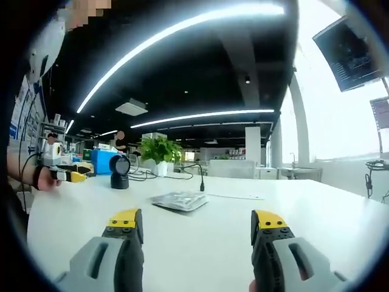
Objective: Clip sheet goods on table flip sheet goods clip sheet goods scan sheet goods put sheet goods back to table
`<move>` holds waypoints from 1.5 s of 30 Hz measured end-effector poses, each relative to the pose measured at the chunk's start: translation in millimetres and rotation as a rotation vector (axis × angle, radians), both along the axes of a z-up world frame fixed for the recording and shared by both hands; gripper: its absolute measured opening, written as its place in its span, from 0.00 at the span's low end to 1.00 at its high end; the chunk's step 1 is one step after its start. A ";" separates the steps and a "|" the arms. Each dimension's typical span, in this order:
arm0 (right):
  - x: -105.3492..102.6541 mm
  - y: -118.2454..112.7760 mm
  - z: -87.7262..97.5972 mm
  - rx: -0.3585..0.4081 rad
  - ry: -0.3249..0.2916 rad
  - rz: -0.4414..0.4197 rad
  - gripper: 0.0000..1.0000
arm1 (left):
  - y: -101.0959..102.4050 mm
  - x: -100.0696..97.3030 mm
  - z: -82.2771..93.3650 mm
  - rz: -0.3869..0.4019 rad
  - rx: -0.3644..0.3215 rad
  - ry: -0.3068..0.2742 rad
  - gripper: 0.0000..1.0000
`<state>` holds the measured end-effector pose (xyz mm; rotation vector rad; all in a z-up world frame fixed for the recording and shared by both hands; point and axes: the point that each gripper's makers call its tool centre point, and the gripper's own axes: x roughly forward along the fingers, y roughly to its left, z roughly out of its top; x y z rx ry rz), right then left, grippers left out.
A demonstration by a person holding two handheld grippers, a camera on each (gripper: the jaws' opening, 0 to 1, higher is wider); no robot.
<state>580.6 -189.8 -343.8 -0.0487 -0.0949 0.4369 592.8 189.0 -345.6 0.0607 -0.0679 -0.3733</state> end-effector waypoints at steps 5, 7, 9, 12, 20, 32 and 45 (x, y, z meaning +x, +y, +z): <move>-1.0 10.6 -8.8 -0.043 0.038 0.044 0.70 | -6.2 -5.3 4.2 -0.014 0.013 -0.030 0.59; -3.0 5.6 -3.2 -0.046 0.006 0.012 0.67 | -8.8 -6.4 0.7 -0.017 0.043 -0.018 0.60; -3.3 3.5 -0.4 -0.036 -0.002 -0.002 0.68 | -8.6 -9.4 3.3 -0.021 0.045 -0.036 0.60; -3.1 3.7 -0.6 -0.026 0.004 -0.001 0.69 | -7.2 -10.7 6.6 -0.041 0.004 -0.042 0.60; -4.7 7.5 -1.6 -0.019 0.016 0.011 0.69 | -9.9 -12.9 5.0 -0.076 -0.031 -0.024 0.57; -5.5 6.6 -1.5 -0.009 0.021 0.014 0.69 | -16.8 -11.3 4.3 -0.158 -0.062 -0.003 0.54; -2.6 0.8 -1.2 -0.013 0.011 -0.009 0.70 | -11.8 -12.2 4.8 -0.109 -0.051 -0.015 0.54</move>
